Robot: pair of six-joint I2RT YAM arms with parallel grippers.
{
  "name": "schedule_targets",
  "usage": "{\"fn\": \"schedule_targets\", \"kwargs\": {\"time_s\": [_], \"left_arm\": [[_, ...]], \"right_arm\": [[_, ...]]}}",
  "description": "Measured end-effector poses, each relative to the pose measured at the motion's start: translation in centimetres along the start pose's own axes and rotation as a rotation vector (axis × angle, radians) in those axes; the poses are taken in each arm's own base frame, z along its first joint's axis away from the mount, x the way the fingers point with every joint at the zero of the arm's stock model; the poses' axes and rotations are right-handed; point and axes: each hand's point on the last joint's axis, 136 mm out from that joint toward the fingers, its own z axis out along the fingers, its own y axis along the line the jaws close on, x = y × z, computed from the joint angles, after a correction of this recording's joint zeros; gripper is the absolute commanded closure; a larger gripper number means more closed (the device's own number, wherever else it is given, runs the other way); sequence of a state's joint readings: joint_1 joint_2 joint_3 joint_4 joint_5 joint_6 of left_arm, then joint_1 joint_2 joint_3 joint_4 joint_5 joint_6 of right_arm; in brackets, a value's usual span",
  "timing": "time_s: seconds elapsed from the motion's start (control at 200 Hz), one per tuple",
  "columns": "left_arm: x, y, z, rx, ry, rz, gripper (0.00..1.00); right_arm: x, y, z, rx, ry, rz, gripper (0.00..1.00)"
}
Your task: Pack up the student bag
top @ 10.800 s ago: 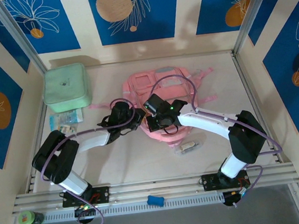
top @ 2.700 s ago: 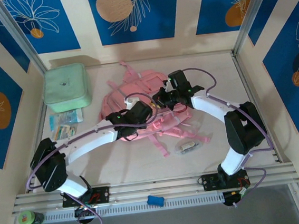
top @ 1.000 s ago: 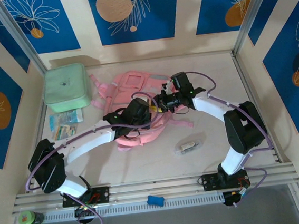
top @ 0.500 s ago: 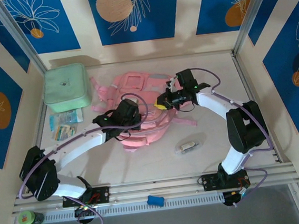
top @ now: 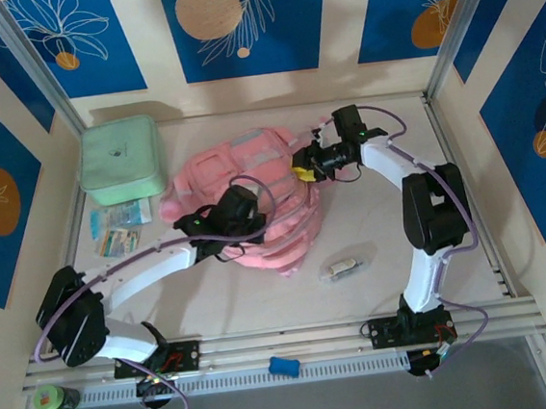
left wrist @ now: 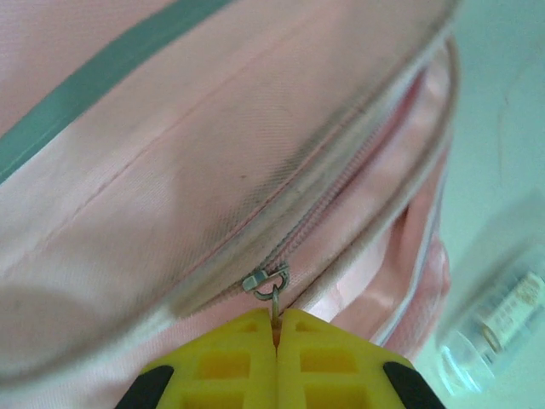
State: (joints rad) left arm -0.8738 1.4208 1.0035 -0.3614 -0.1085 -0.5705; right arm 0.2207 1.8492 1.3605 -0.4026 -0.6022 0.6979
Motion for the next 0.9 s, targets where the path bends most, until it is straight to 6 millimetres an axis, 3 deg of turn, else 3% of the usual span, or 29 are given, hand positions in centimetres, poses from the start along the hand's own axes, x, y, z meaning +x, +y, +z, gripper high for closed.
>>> {"fn": "schedule_targets", "kwargs": {"time_s": [0.095,0.26,0.38,0.505,0.635,0.9], "left_arm": [[0.6,-0.8,0.5,0.003,0.025,0.02,1.0],[0.7,-0.9,0.9,-0.002,0.038,0.023,1.0],[0.6,-0.9,1.0,-0.003,0.038,0.026,1.0],[0.6,-0.9,1.0,-0.003,0.038,0.026,1.0],[0.6,-0.9,1.0,-0.002,0.036,0.025,1.0],[0.6,-0.8,0.9,-0.004,0.033,0.034,1.0]], "right_arm": [[1.4,-0.8,-1.5,-0.003,-0.027,0.018,0.42],[5.7,-0.9,-3.6,-0.015,-0.057,0.038,0.4],[9.3,0.7,-1.8,-0.032,-0.001,0.013,0.43],[11.7,1.4,0.6,-0.034,0.045,0.017,0.52],[12.0,1.7,1.9,-0.01,0.024,0.04,0.59],[11.2,1.1,3.9,0.027,0.006,0.113,0.93]]}}
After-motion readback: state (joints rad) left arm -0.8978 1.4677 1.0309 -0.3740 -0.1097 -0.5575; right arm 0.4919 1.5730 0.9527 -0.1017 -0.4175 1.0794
